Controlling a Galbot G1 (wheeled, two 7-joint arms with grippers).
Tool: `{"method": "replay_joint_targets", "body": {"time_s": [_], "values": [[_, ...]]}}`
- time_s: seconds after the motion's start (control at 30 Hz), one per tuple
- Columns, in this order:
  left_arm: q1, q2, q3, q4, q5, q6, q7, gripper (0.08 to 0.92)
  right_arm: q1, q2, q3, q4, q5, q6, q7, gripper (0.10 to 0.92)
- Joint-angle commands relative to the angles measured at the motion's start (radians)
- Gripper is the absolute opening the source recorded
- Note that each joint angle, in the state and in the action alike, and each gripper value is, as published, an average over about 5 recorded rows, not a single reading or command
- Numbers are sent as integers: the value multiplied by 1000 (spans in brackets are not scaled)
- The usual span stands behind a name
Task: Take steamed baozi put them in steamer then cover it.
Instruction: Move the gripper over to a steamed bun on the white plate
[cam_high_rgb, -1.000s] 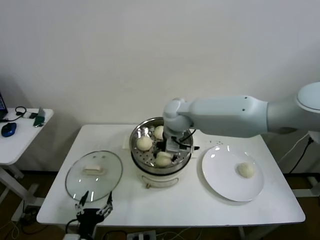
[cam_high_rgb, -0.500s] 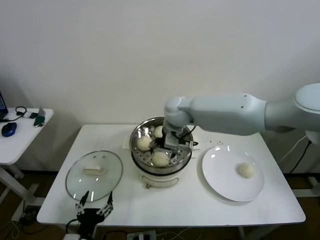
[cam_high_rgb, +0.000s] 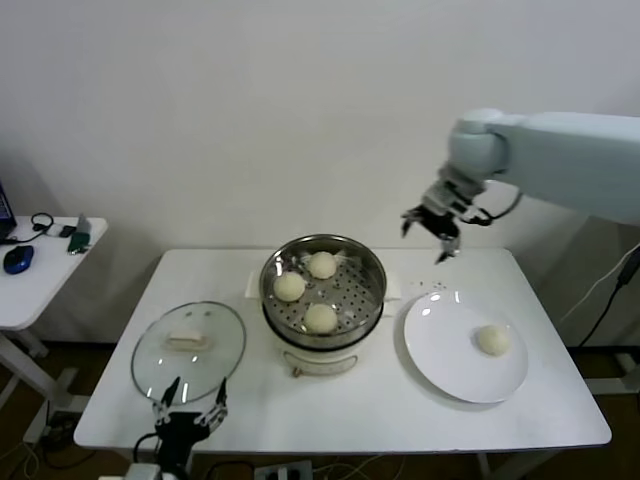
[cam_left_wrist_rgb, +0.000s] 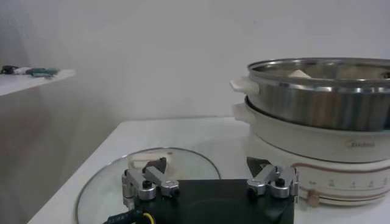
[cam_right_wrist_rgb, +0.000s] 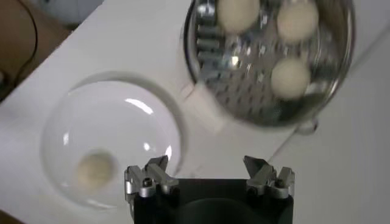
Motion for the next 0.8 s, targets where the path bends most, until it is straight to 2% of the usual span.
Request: {"method": "replay_joint_targets", "body": {"time_s": [0.03,0.2,0.43,0.8], "values": [[-13,4,-5,9,-12,2,0,823,-175,-400,-19,-29,-34,-196,-22,823],[-18,2,-6,19,-12,4,0,823,-457,-452,222,-76,-149,-212,-4,823],[-9,-3,-7,27,-6,0,0,823,-763,-404,509,-196,-280,-205,22,823],[2,-8,-13,30,-3,-5,-1,823,-905,-268,663,-316,-328,-213,67,823]]}}
